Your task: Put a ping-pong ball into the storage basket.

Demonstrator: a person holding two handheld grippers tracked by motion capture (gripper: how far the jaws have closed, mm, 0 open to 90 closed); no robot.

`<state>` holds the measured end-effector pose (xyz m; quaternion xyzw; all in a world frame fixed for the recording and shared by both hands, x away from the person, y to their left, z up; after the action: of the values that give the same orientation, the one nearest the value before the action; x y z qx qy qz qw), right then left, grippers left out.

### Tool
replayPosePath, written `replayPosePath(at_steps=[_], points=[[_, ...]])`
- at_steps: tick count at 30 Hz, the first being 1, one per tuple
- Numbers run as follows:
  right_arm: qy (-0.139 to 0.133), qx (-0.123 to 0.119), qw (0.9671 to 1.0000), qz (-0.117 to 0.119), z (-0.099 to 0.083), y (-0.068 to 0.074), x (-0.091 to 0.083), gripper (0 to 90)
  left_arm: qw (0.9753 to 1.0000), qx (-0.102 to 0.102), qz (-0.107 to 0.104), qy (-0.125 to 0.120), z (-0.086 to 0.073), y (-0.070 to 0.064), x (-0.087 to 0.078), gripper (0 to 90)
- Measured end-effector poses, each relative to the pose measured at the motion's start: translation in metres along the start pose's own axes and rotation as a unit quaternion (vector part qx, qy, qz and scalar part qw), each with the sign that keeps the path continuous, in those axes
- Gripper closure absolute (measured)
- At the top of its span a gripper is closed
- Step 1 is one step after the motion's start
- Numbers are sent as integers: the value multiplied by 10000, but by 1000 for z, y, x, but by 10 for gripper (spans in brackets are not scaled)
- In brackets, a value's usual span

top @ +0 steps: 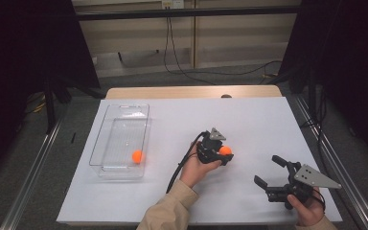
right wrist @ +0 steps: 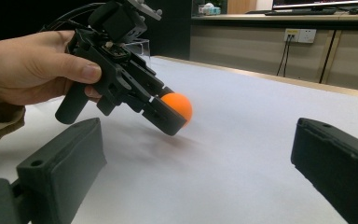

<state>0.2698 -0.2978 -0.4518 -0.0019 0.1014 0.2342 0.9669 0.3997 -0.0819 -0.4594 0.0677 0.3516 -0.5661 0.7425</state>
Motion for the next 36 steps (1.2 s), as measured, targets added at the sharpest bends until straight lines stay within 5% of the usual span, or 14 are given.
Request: replayPosePath(at_steps=[36], points=[[9, -13, 10000, 10, 0, 1, 0, 22, 9998, -177, 35, 67, -16, 5, -25, 509]])
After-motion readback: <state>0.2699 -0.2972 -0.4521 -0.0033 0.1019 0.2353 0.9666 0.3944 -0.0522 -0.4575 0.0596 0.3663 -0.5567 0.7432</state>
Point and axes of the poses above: each handheld gripper's, and its own axes: x roughly forward along the jaws, z roughly out of its top, y roughly to its left, the point moved 3 cm from there along x, roughly forward along the jaws, and after that the axes turned 10 degrees about -z, right-handed, at the moved point
